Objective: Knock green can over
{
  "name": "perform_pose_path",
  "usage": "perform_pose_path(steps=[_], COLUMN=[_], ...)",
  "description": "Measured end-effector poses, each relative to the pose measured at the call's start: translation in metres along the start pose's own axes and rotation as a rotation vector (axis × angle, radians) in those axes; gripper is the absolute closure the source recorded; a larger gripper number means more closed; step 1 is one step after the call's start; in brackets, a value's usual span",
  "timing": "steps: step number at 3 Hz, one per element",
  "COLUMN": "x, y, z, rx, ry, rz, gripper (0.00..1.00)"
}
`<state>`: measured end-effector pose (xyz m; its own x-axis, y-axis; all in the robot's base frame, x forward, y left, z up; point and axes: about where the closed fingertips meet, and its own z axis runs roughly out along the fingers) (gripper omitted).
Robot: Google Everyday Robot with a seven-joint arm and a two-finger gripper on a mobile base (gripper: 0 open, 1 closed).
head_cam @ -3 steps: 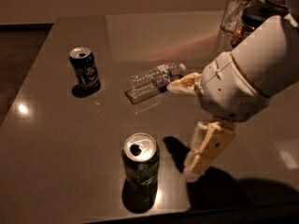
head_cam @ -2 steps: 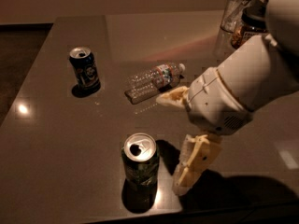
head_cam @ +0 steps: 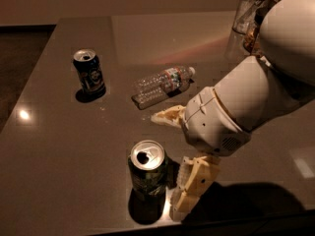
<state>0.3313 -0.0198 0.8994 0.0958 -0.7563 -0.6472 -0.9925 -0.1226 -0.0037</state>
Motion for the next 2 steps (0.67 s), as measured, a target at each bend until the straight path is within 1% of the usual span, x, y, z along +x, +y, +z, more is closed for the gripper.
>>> perform_pose_path(steps=[1, 2], x=[-0.012, -0.023], y=[0.004, 0.004], z=[0.005, 0.004], rx=[-0.024, -0.045], ry=[-0.025, -0.056], rz=[-0.009, -0.005], gripper=[0.15, 0.38])
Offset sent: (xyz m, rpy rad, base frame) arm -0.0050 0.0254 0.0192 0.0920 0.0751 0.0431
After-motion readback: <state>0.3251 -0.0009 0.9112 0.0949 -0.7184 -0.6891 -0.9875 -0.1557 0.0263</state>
